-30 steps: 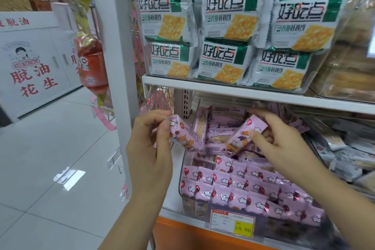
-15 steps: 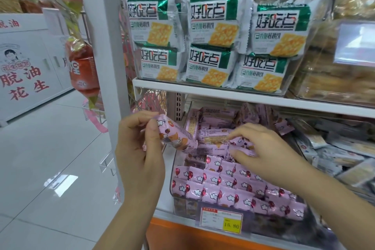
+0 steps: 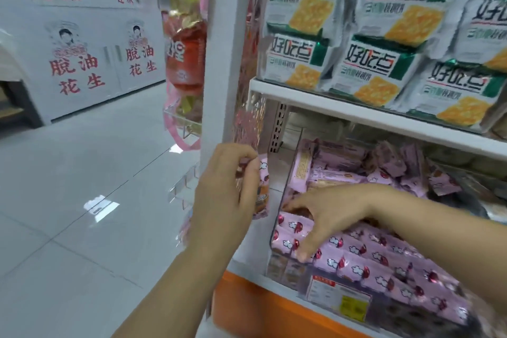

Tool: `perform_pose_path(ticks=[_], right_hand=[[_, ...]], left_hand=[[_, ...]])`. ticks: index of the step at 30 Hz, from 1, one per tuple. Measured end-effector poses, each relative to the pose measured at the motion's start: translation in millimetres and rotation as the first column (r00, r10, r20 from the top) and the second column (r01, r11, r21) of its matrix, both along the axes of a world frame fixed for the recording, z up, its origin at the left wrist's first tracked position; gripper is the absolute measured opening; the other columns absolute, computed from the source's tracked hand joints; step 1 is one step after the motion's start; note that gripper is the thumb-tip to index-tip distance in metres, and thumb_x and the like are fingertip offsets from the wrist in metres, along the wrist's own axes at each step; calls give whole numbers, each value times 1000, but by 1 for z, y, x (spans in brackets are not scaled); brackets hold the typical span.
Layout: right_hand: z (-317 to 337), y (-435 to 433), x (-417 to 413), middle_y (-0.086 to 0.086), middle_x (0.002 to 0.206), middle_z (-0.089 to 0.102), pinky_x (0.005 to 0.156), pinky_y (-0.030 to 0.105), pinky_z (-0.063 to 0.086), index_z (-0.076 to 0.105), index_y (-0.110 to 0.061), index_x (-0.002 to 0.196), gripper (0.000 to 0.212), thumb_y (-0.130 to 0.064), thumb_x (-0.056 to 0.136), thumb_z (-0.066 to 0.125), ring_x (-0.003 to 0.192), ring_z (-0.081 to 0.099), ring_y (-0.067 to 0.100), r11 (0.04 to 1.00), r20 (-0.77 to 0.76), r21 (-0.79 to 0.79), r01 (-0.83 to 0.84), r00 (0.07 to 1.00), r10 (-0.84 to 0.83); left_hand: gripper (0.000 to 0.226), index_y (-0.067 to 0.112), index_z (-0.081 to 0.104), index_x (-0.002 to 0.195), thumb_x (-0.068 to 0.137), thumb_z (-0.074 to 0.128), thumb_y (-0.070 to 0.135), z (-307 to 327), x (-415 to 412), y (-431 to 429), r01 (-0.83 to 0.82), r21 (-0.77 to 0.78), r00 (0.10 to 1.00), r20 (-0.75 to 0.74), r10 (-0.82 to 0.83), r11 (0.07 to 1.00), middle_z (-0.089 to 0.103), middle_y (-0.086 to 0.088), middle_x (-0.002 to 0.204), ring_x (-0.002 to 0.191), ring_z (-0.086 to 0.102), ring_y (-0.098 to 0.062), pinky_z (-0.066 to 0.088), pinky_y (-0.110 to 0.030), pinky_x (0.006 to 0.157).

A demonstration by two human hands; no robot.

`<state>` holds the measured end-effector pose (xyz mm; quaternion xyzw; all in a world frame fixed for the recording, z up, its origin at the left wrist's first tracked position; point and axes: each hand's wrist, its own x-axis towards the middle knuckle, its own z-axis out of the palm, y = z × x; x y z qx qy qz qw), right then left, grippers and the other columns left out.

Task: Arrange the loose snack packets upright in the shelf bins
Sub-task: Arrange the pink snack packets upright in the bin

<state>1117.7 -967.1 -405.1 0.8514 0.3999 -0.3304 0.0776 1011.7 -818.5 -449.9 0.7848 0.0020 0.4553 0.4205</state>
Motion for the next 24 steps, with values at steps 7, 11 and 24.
perform_pose_path(ticks=[7, 11, 24], right_hand=[[-7, 10, 22, -7, 159, 8, 119, 35, 17, 7, -23, 152, 104, -62, 74, 64, 144, 16, 14, 984, -114, -174, -37, 993, 17], [-16, 14, 26, -10, 159, 1, 119, 34, 13, 3, -27, 152, 104, -62, 75, 63, 145, 9, 12, 984, -187, -164, -67, 982, 36], [-19, 3, 24, -4, 160, -4, 119, 36, 11, 1, -18, 152, 121, -76, 56, 46, 146, 3, 14, 987, -257, -156, 46, 962, -86]], left_hand=[[8, 26, 53, 92, 96, 53, 19, -9, 10, -2, 76, -36, 995, -62, -78, 996, 53, 15, 87, 81, 54, 0, 42, -12, 69], [11, 24, 54, 89, 96, 55, 15, -12, 12, -1, 85, -60, 993, -81, -89, 995, 52, 15, 83, 77, 55, -3, 43, -13, 67], [16, 30, 52, 87, 95, 56, 16, -13, 12, -5, 119, -133, 985, -111, -135, 984, 56, 12, 80, 76, 57, -6, 44, -12, 68]])
